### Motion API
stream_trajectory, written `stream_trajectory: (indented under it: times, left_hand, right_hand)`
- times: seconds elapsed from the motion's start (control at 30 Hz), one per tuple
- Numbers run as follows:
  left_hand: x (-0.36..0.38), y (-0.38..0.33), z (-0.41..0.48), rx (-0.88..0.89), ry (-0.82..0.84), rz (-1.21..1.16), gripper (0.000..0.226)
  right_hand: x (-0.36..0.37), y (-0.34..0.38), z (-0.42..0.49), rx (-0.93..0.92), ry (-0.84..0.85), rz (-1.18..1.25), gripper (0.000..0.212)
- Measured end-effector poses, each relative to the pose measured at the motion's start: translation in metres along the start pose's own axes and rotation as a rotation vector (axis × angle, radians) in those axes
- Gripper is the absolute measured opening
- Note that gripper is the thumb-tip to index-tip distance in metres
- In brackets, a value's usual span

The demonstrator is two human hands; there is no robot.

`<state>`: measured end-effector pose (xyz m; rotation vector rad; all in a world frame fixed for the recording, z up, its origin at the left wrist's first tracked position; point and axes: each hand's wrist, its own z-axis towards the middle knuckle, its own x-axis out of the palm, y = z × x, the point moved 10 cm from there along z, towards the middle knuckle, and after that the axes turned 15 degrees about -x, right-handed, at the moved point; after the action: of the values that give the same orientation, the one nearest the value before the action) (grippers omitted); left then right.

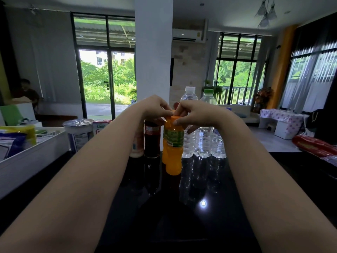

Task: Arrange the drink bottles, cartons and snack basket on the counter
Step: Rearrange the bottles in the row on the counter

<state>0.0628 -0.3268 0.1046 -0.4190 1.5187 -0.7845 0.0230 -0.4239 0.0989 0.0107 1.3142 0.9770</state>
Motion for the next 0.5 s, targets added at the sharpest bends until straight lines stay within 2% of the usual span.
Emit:
stream_trajectory:
  times: [0.17,0.27,0.37,0.43,0.5]
  left_hand:
    - [-0.010,0.000,-0.001,-0.015,-0.050,-0.072,0.031]
    - [-0.032,-0.011,-0.004,0.073,-0.222,-0.070,0.025]
    - [-0.044,-0.034,-0.006,0.213,-0.420,0.158,0.021]
    - [-0.032,-0.044,0.003,0.226,-0.386,0.368,0.026]
    - [-0.015,-0.044,0.018,0.177,-0.260,0.553,0.030]
  right_hand:
    - [-0.001,-0.002,0.001,0.010,-0.024,-0.037,0.025]
    - [-0.002,-0.002,0.003,0.013,-0.027,-0.057,0.028]
    - [-0.002,-0.004,0.004,0.016,-0.022,-0.055,0.029]
    - [-0.002,-0.004,0.004,0.009,-0.014,-0.046,0.025]
    - [-0.001,-0.003,0.005,0.004,0.003,-0.044,0.022]
